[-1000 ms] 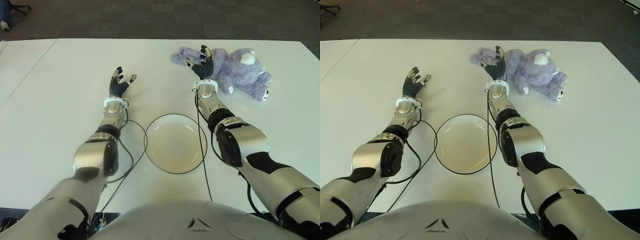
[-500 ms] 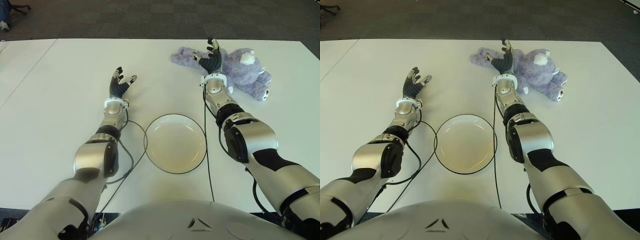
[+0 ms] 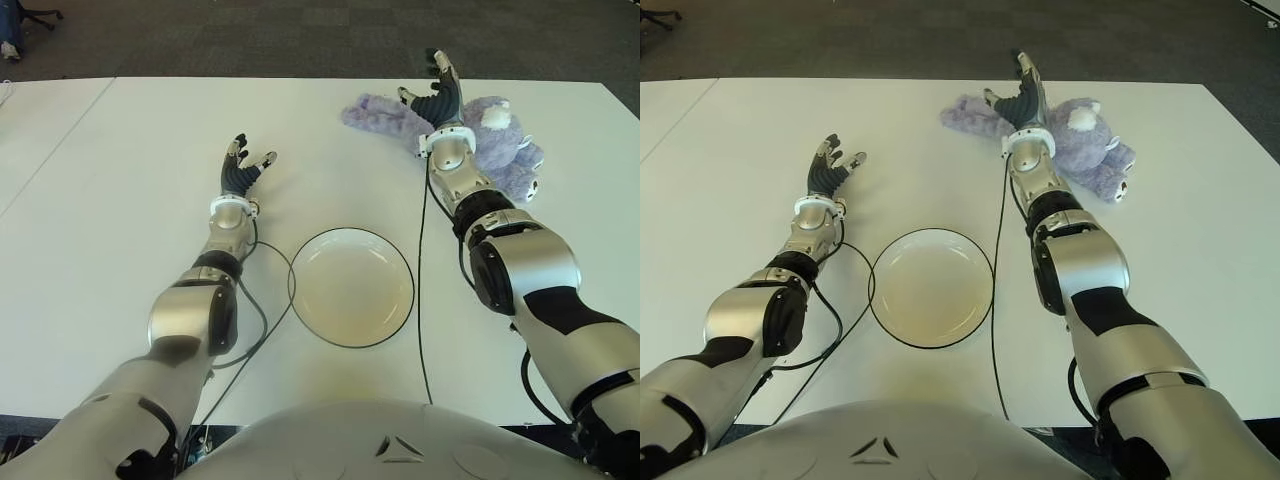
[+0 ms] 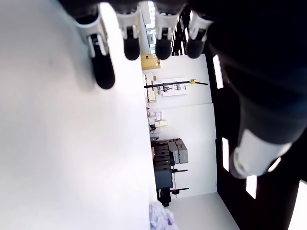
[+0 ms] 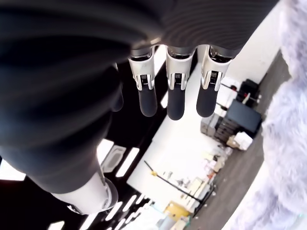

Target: Put the doll into the plate.

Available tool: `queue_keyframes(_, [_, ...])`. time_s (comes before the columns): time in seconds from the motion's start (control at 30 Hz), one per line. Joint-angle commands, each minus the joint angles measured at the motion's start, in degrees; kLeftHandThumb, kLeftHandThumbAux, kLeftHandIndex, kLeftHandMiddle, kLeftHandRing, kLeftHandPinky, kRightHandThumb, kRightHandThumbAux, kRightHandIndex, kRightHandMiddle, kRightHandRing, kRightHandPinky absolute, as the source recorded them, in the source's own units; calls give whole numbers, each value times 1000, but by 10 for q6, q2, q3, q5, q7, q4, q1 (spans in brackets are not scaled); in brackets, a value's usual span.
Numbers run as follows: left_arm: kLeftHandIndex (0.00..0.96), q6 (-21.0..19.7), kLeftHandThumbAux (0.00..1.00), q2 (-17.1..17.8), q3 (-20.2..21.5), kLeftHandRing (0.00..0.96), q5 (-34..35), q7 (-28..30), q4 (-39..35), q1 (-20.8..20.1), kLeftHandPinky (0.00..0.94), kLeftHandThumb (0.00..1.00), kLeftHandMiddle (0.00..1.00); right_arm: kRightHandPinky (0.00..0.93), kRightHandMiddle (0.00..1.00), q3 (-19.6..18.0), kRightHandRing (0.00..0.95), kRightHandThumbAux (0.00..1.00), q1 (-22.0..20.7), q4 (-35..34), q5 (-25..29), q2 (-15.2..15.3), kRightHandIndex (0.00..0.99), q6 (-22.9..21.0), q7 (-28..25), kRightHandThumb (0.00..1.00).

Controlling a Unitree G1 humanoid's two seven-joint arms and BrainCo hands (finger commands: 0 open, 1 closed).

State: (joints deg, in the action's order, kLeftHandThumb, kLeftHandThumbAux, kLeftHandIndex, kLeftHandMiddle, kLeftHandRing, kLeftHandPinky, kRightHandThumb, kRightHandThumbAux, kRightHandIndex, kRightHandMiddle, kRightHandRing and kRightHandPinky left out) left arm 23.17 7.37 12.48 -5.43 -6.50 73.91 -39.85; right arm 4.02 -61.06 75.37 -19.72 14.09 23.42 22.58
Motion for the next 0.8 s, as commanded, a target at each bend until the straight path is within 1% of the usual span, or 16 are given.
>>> queue_keyframes(0.03, [27, -56, 672, -23, -6, 70, -8, 12, 45, 75, 119, 92, 59, 168, 133, 29, 124, 810, -38, 2, -35, 47, 106, -9, -4, 422])
queue_keyframes(0.1, [35, -55, 658, -23, -4, 80, -6, 14, 45, 77, 133, 91, 69, 137, 128, 60, 118, 813, -46, 3, -70, 74, 109, -10, 6, 376])
queue_keyframes(0.13, [35, -53, 657, -23, -3, 81, -5, 15, 45, 78, 133, 91, 70, 134, 127, 82, 118, 813, -51, 4, -95, 93, 109, -9, 13, 370])
queue_keyframes(0.17, [36, -52, 654, -22, -3, 79, -5, 16, 45, 79, 122, 93, 69, 74, 121, 95, 105, 813, -54, 5, -110, 105, 114, -9, 17, 253])
queue_keyframes(0.2, [36, -51, 653, -22, -3, 79, -5, 16, 45, 80, 120, 95, 69, 59, 120, 103, 102, 814, -56, 5, -119, 111, 115, -8, 20, 217])
queue_keyframes(0.23, [36, -50, 652, -22, -3, 79, -5, 16, 45, 80, 119, 95, 69, 56, 120, 113, 101, 815, -58, 6, -131, 120, 115, -8, 25, 211])
queue_keyframes(0.27, [35, -49, 652, -22, -3, 77, -5, 16, 45, 80, 114, 97, 68, 26, 116, 125, 94, 811, -60, 8, -145, 130, 116, -10, 28, 148])
queue_keyframes(0.3, [34, -48, 646, -22, -3, 77, -6, 16, 46, 80, 118, 103, 66, 6, 107, 135, 80, 809, -62, 9, -155, 137, 115, -12, 31, 123])
queue_keyframes(0.33, [33, -48, 645, -22, -3, 77, -6, 16, 46, 81, 119, 105, 65, 1, 105, 141, 76, 809, -63, 10, -162, 142, 115, -13, 34, 116])
queue_keyframes(0.4, [32, -47, 639, -24, -3, 78, -6, 13, 45, 79, 126, 114, 65, 0, 93, 170, 57, 800, -68, 13, -193, 165, 113, -21, 44, 98])
queue_keyframes(0.47, [32, -46, 630, -27, -3, 80, -6, 11, 45, 77, 132, 124, 66, 0, 83, 191, 38, 787, -70, 16, -215, 181, 116, -26, 53, 87])
queue_keyframes(0.6, [32, -48, 625, -30, -3, 84, -4, 7, 44, 72, 135, 127, 71, 0, 74, 214, 22, 760, -74, 17, -238, 194, 127, -30, 65, 65])
queue_keyframes(0.8, [28, -52, 636, -31, -2, 82, -3, 6, 45, 72, 119, 108, 72, 0, 74, 238, 12, 735, -76, 15, -257, 208, 163, -31, 73, 67])
